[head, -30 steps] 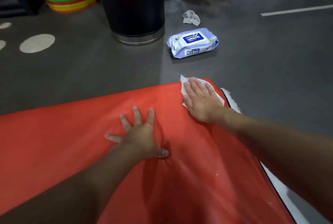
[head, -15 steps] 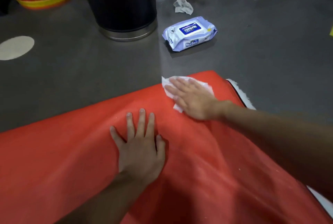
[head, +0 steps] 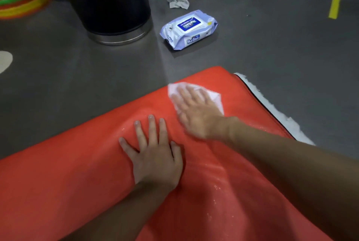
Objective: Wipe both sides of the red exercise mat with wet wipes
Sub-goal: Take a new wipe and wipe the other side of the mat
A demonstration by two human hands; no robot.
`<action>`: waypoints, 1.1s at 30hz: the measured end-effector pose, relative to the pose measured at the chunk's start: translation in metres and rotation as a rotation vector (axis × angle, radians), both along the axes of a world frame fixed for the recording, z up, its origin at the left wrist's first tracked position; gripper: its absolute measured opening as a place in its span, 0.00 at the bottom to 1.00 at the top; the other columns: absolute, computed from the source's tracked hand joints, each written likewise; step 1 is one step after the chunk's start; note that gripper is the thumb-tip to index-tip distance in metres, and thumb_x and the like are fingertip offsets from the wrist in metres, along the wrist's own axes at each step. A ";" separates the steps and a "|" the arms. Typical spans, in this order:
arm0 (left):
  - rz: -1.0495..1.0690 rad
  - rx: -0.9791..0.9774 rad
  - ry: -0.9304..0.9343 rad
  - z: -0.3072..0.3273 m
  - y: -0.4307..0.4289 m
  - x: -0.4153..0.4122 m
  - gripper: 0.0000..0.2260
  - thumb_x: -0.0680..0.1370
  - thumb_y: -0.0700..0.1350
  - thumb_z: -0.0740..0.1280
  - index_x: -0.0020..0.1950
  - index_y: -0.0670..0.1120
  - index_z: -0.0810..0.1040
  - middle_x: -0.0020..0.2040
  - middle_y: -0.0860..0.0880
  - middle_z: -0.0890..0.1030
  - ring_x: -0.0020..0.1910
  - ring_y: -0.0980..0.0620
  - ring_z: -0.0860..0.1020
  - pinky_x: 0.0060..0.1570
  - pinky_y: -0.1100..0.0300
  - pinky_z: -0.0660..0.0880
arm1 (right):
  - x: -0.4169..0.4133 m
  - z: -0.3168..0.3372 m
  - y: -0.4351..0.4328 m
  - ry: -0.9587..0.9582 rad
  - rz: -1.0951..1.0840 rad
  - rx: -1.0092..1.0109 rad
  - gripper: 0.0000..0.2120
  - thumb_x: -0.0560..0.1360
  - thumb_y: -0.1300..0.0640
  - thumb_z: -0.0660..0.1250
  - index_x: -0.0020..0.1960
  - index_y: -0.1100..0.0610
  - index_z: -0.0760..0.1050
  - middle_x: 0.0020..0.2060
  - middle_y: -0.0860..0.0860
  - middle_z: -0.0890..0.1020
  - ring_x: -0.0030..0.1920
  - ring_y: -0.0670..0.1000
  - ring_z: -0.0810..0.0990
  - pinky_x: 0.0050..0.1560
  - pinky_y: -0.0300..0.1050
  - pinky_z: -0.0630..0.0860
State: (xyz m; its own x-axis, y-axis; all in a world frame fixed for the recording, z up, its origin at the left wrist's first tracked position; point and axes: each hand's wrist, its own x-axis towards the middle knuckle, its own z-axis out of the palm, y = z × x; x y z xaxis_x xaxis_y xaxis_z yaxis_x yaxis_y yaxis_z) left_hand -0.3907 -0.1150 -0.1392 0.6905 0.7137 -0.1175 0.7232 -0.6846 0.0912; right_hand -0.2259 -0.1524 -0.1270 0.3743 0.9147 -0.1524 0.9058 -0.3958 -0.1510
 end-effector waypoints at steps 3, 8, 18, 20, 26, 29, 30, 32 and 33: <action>-0.004 0.005 -0.010 0.002 -0.001 -0.001 0.33 0.74 0.55 0.45 0.79 0.48 0.60 0.80 0.48 0.57 0.79 0.39 0.51 0.68 0.25 0.46 | -0.007 -0.001 -0.022 -0.023 0.273 -0.007 0.34 0.76 0.43 0.32 0.81 0.50 0.45 0.80 0.50 0.45 0.80 0.52 0.42 0.77 0.54 0.40; 0.004 -0.008 -0.025 0.003 -0.001 0.000 0.35 0.72 0.55 0.38 0.81 0.51 0.51 0.81 0.50 0.48 0.79 0.42 0.43 0.70 0.28 0.41 | 0.024 -0.001 -0.014 -0.026 -0.147 -0.054 0.28 0.82 0.45 0.41 0.81 0.50 0.40 0.80 0.51 0.41 0.79 0.53 0.38 0.77 0.56 0.36; -0.005 -0.010 0.010 0.006 -0.002 0.001 0.36 0.72 0.54 0.36 0.81 0.51 0.48 0.81 0.50 0.45 0.79 0.41 0.40 0.70 0.28 0.41 | -0.002 -0.002 -0.056 -0.027 -0.155 -0.069 0.31 0.80 0.44 0.35 0.81 0.50 0.39 0.80 0.52 0.39 0.79 0.54 0.37 0.76 0.56 0.34; -0.008 -0.007 0.008 0.007 -0.002 0.000 0.36 0.72 0.54 0.36 0.81 0.50 0.49 0.81 0.49 0.46 0.79 0.41 0.41 0.70 0.28 0.42 | -0.034 -0.003 -0.065 0.003 0.062 -0.028 0.35 0.75 0.42 0.31 0.81 0.50 0.41 0.80 0.50 0.40 0.79 0.53 0.37 0.76 0.55 0.34; 0.002 0.016 0.011 0.005 -0.002 0.001 0.35 0.73 0.54 0.39 0.81 0.50 0.52 0.81 0.49 0.48 0.79 0.40 0.43 0.70 0.27 0.43 | 0.002 0.000 -0.081 -0.024 -0.218 -0.074 0.32 0.78 0.43 0.34 0.81 0.51 0.40 0.80 0.52 0.41 0.79 0.53 0.38 0.76 0.54 0.34; 0.003 0.019 0.002 0.005 -0.002 0.001 0.35 0.72 0.54 0.38 0.80 0.50 0.54 0.81 0.49 0.50 0.79 0.40 0.45 0.70 0.27 0.43 | -0.058 -0.006 -0.085 -0.002 -0.028 -0.003 0.36 0.75 0.43 0.34 0.81 0.53 0.48 0.80 0.55 0.47 0.80 0.57 0.44 0.76 0.59 0.39; 0.000 0.024 -0.002 0.005 -0.002 0.000 0.35 0.73 0.54 0.39 0.80 0.50 0.55 0.81 0.49 0.51 0.79 0.40 0.46 0.70 0.27 0.43 | -0.067 -0.005 -0.095 0.038 0.082 -0.001 0.34 0.77 0.44 0.37 0.81 0.53 0.52 0.80 0.54 0.51 0.80 0.56 0.47 0.76 0.59 0.42; 0.009 0.028 -0.007 0.004 -0.001 0.000 0.33 0.74 0.54 0.42 0.80 0.52 0.54 0.81 0.48 0.51 0.79 0.40 0.46 0.69 0.27 0.44 | -0.047 -0.004 -0.115 0.012 0.176 -0.019 0.31 0.79 0.45 0.39 0.80 0.51 0.53 0.80 0.52 0.53 0.80 0.54 0.49 0.77 0.56 0.44; 0.009 0.026 -0.007 0.004 -0.002 0.000 0.32 0.74 0.54 0.42 0.80 0.54 0.54 0.81 0.48 0.51 0.79 0.40 0.46 0.69 0.27 0.44 | -0.031 -0.003 -0.119 -0.027 0.097 -0.023 0.32 0.78 0.44 0.37 0.81 0.50 0.50 0.80 0.52 0.51 0.80 0.54 0.48 0.77 0.55 0.43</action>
